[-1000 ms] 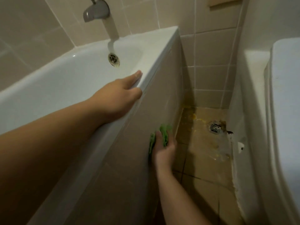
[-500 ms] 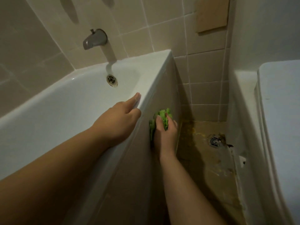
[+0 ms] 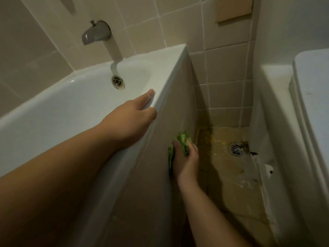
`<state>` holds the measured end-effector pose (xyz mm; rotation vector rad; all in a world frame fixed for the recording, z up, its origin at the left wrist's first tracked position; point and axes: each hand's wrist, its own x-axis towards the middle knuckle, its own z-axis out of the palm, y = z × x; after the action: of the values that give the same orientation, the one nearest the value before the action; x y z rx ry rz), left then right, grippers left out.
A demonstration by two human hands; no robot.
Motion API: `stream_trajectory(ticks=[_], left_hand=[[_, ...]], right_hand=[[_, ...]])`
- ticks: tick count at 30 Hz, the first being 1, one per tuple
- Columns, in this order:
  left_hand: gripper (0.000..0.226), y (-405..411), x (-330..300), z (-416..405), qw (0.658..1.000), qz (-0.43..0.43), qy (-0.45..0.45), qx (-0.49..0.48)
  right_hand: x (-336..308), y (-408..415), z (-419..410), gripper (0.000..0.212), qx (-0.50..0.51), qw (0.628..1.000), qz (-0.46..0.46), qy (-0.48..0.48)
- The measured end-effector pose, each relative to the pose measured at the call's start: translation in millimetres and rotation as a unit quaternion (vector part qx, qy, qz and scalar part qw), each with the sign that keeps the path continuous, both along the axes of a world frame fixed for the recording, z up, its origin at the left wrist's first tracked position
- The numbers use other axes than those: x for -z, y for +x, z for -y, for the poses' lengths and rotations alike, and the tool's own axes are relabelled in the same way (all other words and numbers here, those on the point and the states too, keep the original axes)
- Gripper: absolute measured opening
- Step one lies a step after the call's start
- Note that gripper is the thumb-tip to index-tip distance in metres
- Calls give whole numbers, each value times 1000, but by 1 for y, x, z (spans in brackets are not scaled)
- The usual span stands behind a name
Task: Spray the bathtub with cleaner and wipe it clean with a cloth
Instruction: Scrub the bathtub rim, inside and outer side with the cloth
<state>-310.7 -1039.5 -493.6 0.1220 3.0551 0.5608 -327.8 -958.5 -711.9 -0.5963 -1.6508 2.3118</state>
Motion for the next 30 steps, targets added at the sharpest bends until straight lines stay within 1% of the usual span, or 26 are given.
stream_trajectory(ticks=[1, 2, 4, 5, 6, 7, 8, 10, 12, 14, 16, 17, 19, 20, 23, 25, 26, 27, 28, 30], left_hand=[[60, -2, 0, 1, 1000, -3, 4, 0], [60, -4, 1, 2, 1000, -6, 11, 0], [61, -8, 3, 3, 1000, -6, 26, -2], [62, -9, 3, 3, 999, -7, 31, -2], [62, -10, 4, 3, 999, -10, 33, -2], [62, -10, 3, 3, 999, -13, 33, -1], [62, -11, 4, 3, 999, -15, 32, -1], [63, -12, 3, 2, 999, -13, 32, 0], [64, -13, 1, 2, 999, -11, 35, 0], [65, -15, 2, 2, 999, -12, 38, -3], [65, -16, 3, 1, 999, -17, 41, -8], [65, -17, 3, 1, 999, -18, 40, -11], [65, -18, 3, 1, 999, -22, 39, -12], [65, -18, 2, 1, 999, -23, 40, -10], [65, -18, 2, 0, 999, -24, 40, -1], [64, -18, 2, 0, 999, -25, 36, 0], [64, -19, 3, 0, 999, -28, 35, 1], [64, -20, 4, 0, 999, -33, 37, 3], [63, -22, 5, 1, 998, -41, 42, 3], [63, -26, 8, 1, 997, -56, 52, -4]], right_hand=[[3, 1, 2, 37, 3, 1000, -15, 17], [6, -3, 2, 33, 3, 999, -35, 32], [10, -16, -4, 14, -4, 997, -60, 57], [16, -23, -7, 9, -8, 996, -54, 65], [24, -28, -9, 14, -7, 997, -31, 74], [37, -30, -10, 27, -9, 997, 2, 73], [52, -29, -10, 33, -10, 998, 31, 48], [73, -18, -7, 31, -26, 997, 75, -22], [78, -6, -7, 40, -37, 991, 114, -56], [76, -12, -5, 47, -19, 994, 98, -46], [66, -23, -4, 57, -9, 999, 52, 7], [70, -29, -5, 58, -7, 998, 55, 24], [91, -41, -10, 44, -22, 995, 93, -14], [105, -42, -14, 41, -39, 992, 116, -33], [141, -19, -13, 49, -96, 970, 209, -74], [145, -5, -9, 43, -93, 968, 211, -102], [144, -5, -8, 33, -83, 970, 204, -101], [141, -9, -8, 23, -72, 975, 194, -85], [141, -17, -9, 20, -59, 979, 184, -69], [150, -30, -12, 36, -59, 981, 176, -60]])
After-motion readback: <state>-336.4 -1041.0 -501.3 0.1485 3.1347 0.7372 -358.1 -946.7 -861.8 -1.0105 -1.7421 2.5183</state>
